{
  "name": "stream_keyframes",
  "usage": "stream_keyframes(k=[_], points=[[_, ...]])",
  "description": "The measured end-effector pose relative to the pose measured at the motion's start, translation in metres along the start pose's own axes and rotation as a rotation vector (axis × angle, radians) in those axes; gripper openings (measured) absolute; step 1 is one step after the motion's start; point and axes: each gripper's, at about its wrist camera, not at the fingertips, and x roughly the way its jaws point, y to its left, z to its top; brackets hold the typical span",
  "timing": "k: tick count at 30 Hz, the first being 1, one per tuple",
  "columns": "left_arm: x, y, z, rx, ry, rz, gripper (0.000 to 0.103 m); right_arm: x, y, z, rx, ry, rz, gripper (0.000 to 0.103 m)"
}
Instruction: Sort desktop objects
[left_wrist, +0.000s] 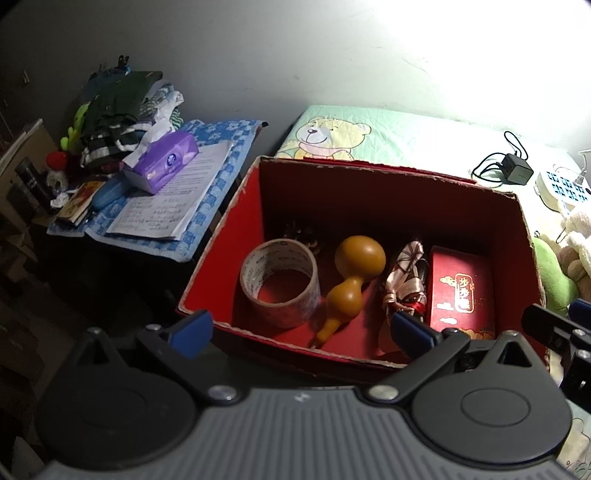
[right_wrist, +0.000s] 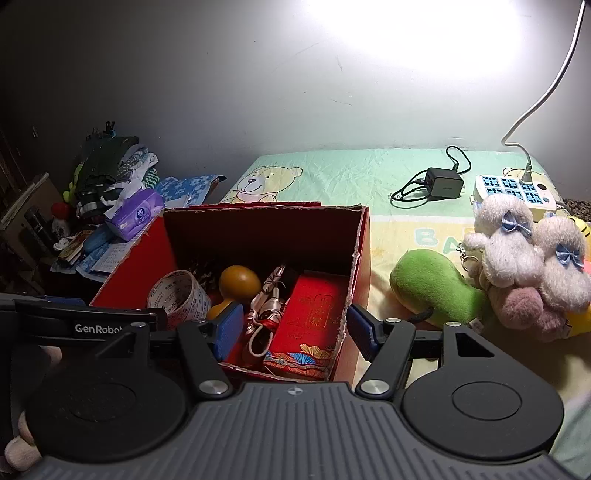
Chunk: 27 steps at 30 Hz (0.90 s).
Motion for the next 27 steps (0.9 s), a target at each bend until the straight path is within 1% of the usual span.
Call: stream_keyframes(k=[3,7,9,11,14,17,21,24,27], points=[[0.005,0.000,0.003,0.010,0.004,-0.019,0.103,0.005,-0.004,-0.001,0.012,0.012,-0.011,0.065],[0.016,0.002,0.013,0.050,0.006,-0.051,0.103,0.010,0.000,0.001,0.015,0.017,-0.024,0.065],[0.025,0.006,0.019,0.076,0.033,-0.073,0.103,0.010,0.004,0.003,0.019,0.003,-0.037,0.066],[0.033,0.014,0.023,0.089,0.049,-0.089,0.103,0.013,0.008,0.006,0.029,-0.007,-0.070,0.067],[0.044,0.025,0.028,0.116,0.061,-0.102,0.103,0.021,0.015,0.012,0.068,0.006,-0.119,0.066],[0.052,0.035,0.033,0.140,0.067,-0.152,0.103,0.030,0.027,0.015,0.085,0.006,-0.154,0.067],[0.062,0.043,0.037,0.173,0.074,-0.162,0.103,0.045,0.042,0.013,0.125,0.028,-0.196,0.067],[0.061,0.043,0.037,0.240,0.059,-0.183,0.103,0.052,0.052,0.011,0.145,0.041,-0.241,0.067],[0.061,0.047,0.037,0.261,0.065,-0.230,0.103,0.056,0.059,0.008,0.163,0.056,-0.274,0.067]])
